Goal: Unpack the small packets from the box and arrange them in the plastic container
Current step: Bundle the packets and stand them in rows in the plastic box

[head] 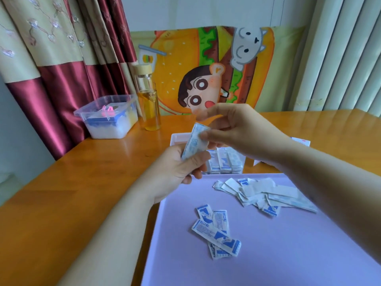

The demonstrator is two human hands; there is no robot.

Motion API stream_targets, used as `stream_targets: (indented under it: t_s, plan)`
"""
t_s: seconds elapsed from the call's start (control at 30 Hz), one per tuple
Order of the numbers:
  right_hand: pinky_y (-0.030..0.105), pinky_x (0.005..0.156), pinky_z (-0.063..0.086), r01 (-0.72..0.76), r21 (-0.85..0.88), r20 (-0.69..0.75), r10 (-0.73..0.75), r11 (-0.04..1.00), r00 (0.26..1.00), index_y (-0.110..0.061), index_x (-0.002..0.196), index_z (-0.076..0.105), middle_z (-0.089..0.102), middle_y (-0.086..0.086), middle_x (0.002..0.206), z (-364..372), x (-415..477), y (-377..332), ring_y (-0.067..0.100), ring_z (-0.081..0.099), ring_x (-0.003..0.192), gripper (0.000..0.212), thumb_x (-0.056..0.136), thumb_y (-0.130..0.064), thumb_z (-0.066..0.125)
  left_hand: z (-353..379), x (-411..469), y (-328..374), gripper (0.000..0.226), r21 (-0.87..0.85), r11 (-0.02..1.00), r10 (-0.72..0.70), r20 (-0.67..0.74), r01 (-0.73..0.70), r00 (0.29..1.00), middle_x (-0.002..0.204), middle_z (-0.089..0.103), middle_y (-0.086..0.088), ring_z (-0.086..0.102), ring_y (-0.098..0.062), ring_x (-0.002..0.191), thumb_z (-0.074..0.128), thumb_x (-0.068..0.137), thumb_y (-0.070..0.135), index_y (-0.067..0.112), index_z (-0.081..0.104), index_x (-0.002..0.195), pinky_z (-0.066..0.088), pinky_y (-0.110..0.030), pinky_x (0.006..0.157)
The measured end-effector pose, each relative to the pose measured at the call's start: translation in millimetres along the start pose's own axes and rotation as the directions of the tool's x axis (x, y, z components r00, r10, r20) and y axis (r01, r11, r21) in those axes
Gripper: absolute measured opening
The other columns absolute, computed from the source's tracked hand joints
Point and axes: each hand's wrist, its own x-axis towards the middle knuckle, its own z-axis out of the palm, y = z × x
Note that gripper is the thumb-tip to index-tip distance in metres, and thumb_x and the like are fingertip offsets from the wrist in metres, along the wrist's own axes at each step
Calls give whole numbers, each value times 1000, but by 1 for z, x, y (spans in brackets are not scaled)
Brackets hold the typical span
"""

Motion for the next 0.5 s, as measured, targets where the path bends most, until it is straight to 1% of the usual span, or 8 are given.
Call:
stream_targets:
  t_s: [0.07, 0.17, 0.27, 0.3, 0.33, 0.4, 0.43, 0.5]
  plan:
    - [19, 66, 56, 3, -46, -44, -5, 999, 999, -10, 99, 66, 74, 7, 81, 0, 13, -1, 13, 69, 67, 14, 85, -13, 67, -9, 14, 5, 31, 47, 999, -6, -1, 6, 1000, 57, 59, 9, 53, -5, 52, 60, 67, 41, 18, 61, 87, 35, -15, 44]
    - [16, 63, 55, 5, -90, -102, -14, 996, 995, -5, 94, 68, 73, 8, 81, 4, 37, 0, 10, 68, 65, 12, 87, -14, 65, -25, 36, 5, 33, 113, 993, -30, 0, 30, 1000, 57, 58, 10, 55, -6, 54, 61, 71, 43, 17, 61, 91, 36, -16, 43]
    - [13, 58, 52, 23, -130, -94, -35, 991, 995, -7, 91, 70, 69, 3, 70, 7, 52, 0, 2, 61, 55, 12, 89, -17, 63, -34, 48, 0, 35, 67, 998, -21, 3, 21, 1000, 59, 53, 7, 50, -8, 56, 57, 73, 45, 15, 61, 91, 34, -15, 42]
    - [14, 60, 53, 17, -114, -81, -27, 993, 996, -7, 91, 70, 68, 3, 69, 7, 56, 3, 2, 60, 56, 14, 88, -19, 64, -36, 50, -3, 37, 52, 999, -6, 7, 6, 1000, 61, 49, 5, 46, -8, 55, 56, 77, 45, 12, 60, 94, 33, -14, 42]
    - [18, 65, 55, -4, -60, -57, 1, 998, 998, -8, 90, 71, 70, 7, 72, 7, 62, 7, 4, 61, 61, 16, 85, -23, 67, -38, 55, -4, 39, 50, 999, 5, 10, -6, 1000, 62, 44, 3, 42, -8, 53, 54, 83, 43, 9, 59, 100, 31, -14, 42]
    - [30, 77, 54, -97, 99, 35, 94, 990, 995, -7, 92, 71, 72, 17, 88, 8, 70, 16, 13, 61, 73, 31, 72, -30, 72, -43, 61, -6, 36, 71, 997, 14, -2, -14, 1000, 63, 38, 2, 37, -6, 50, 48, 94, 34, 3, 57, 109, 29, -13, 42]
    - [33, 79, 52, -149, 138, 105, 135, 979, 985, -5, 94, 71, 70, 20, 93, 9, 71, 20, 17, 60, 77, 36, 69, -30, 73, -44, 62, -6, 34, 81, 997, 4, -2, -4, 1000, 63, 38, 2, 36, -6, 49, 47, 96, 31, 1, 57, 108, 28, -13, 42]
    - [33, 79, 49, -194, 130, 210, 165, 972, 964, 1, 93, 69, 68, 23, 89, 16, 77, 28, 21, 59, 78, 27, 75, -18, 73, -49, 65, -10, 27, 114, 993, -13, 8, 12, 1000, 63, 40, 3, 37, -4, 47, 48, 96, 29, 6, 60, 97, 29, -13, 41]
